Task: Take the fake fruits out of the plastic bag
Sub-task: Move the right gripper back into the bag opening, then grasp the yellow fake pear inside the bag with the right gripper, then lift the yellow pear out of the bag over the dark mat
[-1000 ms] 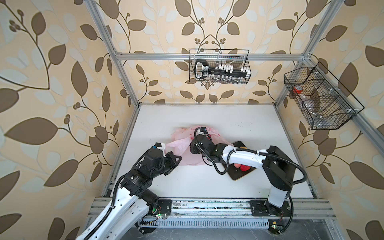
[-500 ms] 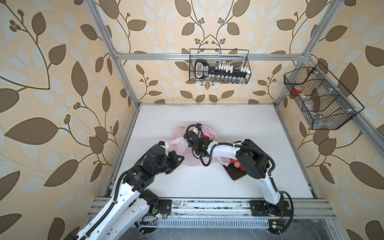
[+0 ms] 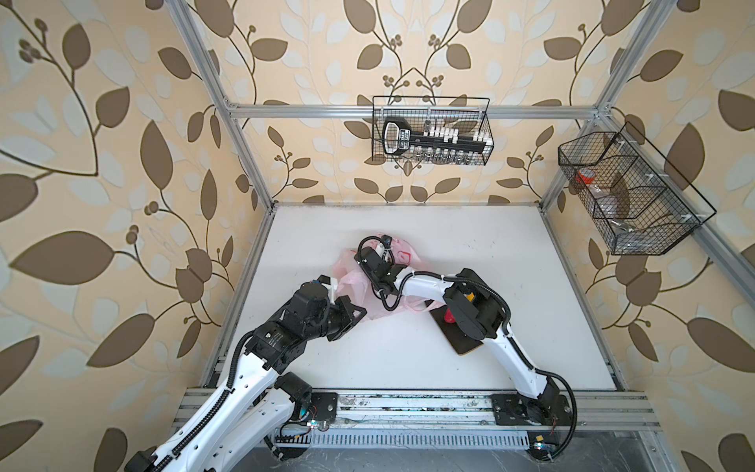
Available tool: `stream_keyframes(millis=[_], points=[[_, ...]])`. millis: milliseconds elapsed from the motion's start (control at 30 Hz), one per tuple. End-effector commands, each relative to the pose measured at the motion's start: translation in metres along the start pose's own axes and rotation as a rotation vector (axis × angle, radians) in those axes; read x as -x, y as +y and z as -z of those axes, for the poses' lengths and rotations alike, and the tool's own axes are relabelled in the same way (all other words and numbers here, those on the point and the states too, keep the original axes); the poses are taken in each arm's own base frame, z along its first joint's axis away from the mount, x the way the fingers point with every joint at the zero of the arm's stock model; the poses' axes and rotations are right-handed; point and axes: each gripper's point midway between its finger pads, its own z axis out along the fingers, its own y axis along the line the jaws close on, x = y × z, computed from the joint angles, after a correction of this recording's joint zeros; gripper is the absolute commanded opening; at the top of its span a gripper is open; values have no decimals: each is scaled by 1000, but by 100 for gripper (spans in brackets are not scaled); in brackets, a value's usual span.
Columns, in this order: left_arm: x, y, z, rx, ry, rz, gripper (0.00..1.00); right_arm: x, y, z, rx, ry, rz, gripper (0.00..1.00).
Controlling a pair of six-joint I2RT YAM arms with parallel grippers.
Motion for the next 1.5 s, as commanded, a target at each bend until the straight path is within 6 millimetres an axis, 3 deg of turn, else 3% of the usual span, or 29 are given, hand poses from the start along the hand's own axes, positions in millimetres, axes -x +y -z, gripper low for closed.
stream_keyframes(millis=[0,233,333,567,833,1133,1267,1467], points=[[-1,-15,12,-37,-3,-41,0,-9,-23,-10,-89,20,43,80],[5,3,16,9,-74,-1,0,18,-16,15,-55,-20,154,53],[6,10,16,21,-94,22,0,26,-11,33,-10,-16,181,47],[7,11,13,19,-97,28,0,18,-15,68,99,70,192,38],[9,11,13,22,-109,29,0,6,-10,108,233,189,201,36],[19,9,8,14,-151,59,0,-19,-14,188,380,342,354,36],[24,8,11,13,-183,72,0,-22,-23,227,424,372,405,36],[28,9,14,6,-214,89,0,-33,-51,280,455,454,464,36]])
